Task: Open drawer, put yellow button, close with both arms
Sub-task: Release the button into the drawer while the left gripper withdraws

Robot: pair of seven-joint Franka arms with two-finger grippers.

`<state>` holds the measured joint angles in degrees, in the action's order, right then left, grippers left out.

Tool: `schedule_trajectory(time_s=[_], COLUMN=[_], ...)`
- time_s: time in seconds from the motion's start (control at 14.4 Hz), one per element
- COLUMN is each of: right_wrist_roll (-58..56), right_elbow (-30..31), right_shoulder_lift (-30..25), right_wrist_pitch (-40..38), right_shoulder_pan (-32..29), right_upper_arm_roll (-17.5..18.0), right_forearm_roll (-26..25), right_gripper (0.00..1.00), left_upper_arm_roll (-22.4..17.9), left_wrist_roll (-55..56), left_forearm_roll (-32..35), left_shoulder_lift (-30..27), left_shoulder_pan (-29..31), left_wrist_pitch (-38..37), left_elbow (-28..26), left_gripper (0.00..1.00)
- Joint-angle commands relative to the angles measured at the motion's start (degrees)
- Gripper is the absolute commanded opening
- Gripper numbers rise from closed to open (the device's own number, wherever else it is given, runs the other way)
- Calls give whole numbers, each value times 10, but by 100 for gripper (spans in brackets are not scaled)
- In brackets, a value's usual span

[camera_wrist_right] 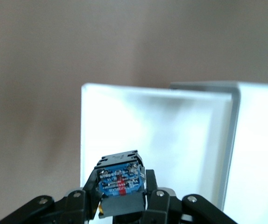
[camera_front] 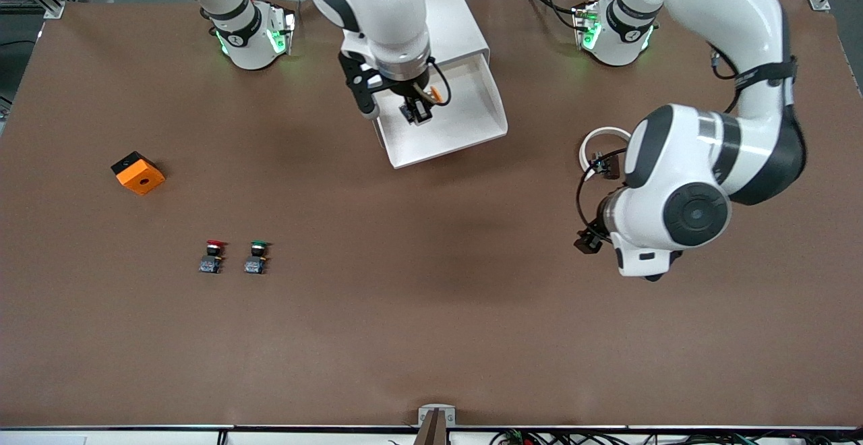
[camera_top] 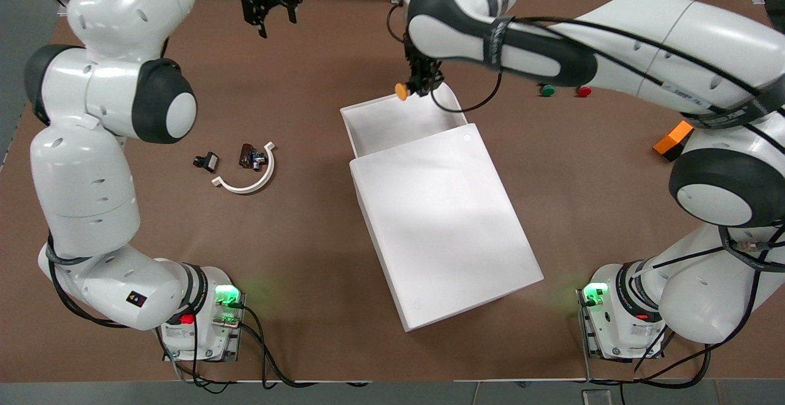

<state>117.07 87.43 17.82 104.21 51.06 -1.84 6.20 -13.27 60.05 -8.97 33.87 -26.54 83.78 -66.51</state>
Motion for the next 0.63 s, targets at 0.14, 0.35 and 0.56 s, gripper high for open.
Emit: schedule_trajectory(time_s=[0.14, 0.35, 0.56], right_wrist_roll=[97, 140, 180], right_elbow=[-31, -40, -43], right_shoulder_lift=[63, 72, 80], right_wrist_pitch=[32, 32, 32], right_shoulder_pan=[45, 63, 69], right_upper_arm_roll=[-10, -11, -11], right_forearm_roll=[0, -6, -15], right_gripper=[0, 0, 0], left_upper_arm_roll=[-2, -2, -2], left_wrist_roll=[-184, -247, -298], left_forearm_roll=[12, 34, 49], left_shoulder_lift=[-74, -106, -133], left_shoulder_pan=[39, 44, 44], left_wrist_pitch=[0, 1, 1], left_elbow=[-32, -42, -56], left_gripper=[100, 100, 100])
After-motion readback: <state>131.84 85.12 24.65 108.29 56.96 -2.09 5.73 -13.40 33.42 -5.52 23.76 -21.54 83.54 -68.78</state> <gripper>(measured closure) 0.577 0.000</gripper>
